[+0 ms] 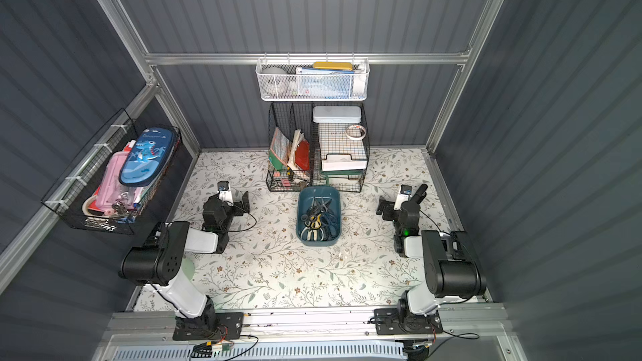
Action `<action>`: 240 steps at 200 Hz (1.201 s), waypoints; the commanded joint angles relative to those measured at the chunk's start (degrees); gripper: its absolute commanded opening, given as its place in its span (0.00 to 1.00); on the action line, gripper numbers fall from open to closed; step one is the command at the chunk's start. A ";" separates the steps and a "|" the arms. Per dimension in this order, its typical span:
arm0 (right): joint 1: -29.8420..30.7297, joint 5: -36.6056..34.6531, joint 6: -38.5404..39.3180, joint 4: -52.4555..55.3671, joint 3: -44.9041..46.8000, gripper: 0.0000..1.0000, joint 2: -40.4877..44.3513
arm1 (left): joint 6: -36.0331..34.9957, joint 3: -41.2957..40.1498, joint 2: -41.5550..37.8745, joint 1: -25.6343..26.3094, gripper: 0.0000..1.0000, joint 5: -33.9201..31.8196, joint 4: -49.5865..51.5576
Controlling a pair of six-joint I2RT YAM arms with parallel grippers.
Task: Take the scissors out of the storage box
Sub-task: Pick up the scissors from the storage box.
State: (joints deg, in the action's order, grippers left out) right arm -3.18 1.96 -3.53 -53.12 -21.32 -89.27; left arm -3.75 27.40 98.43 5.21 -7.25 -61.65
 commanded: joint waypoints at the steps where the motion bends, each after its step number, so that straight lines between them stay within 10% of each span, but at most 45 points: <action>1: 0.19 0.11 0.54 -0.48 -0.83 0.99 -0.31 | 0.67 0.62 -0.61 -0.29 0.99 0.39 -0.14; 192: 0.20 -0.08 0.32 -0.87 -0.68 0.93 -0.29 | 0.65 0.76 -0.85 -0.29 0.99 1.53 -0.54; 240: 1.09 -6.17 -1.39 31.51 -14.03 0.90 10.24 | 3.26 18.25 -6.65 0.97 0.92 -3.36 37.88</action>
State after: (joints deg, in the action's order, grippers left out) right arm -3.11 -0.40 -4.01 -39.40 -27.57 -85.03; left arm -2.68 35.18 95.68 5.21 -7.14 -46.61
